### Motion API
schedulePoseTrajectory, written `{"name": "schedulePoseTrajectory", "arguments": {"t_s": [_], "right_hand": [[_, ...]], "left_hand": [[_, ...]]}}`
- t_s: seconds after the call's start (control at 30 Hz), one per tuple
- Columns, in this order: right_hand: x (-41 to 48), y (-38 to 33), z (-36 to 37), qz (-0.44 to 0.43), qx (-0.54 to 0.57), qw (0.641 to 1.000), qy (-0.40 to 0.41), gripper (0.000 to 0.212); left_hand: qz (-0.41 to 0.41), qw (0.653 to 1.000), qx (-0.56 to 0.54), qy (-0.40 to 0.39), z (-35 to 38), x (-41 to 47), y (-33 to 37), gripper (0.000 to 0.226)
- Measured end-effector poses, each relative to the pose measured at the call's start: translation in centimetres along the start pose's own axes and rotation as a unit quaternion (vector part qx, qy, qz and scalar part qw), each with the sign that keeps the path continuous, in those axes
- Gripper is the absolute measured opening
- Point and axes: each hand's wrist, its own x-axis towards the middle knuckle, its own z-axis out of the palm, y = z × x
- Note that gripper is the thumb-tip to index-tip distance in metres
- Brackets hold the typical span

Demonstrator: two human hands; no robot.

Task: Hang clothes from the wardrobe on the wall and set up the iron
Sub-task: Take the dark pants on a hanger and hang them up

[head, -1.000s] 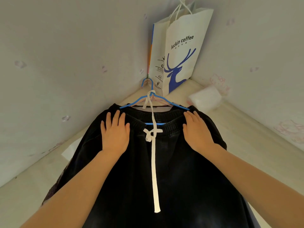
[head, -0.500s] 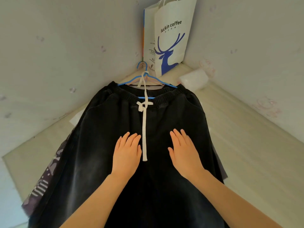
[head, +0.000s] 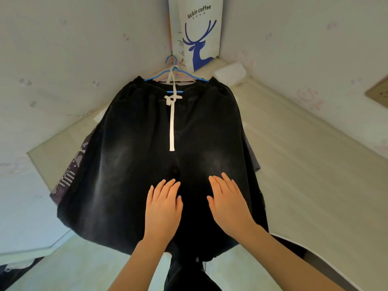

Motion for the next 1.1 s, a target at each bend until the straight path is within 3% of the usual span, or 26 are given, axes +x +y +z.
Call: {"name": "schedulePoseTrajectory", "arguments": {"t_s": [0.4,0.77,1.1], "right_hand": [[-9.7,-2.4,0.5,0.058,0.050,0.997,0.026,0.050],[-17.7,-7.7,3.4,0.170,0.021,0.984,0.056,0.052],[-28.9,-11.4,4.3,0.348,0.092,0.931,0.067,0.051]], "left_hand": [[0.087,0.996,-0.009,0.017,-2.3,-7.2,2.0,0.042],[0.213,0.977,0.002,-0.006,-3.3,-12.6,-1.6,0.038],[0.327,0.942,-0.040,-0.069,-3.8,-19.9,-2.7,0.037]]}}
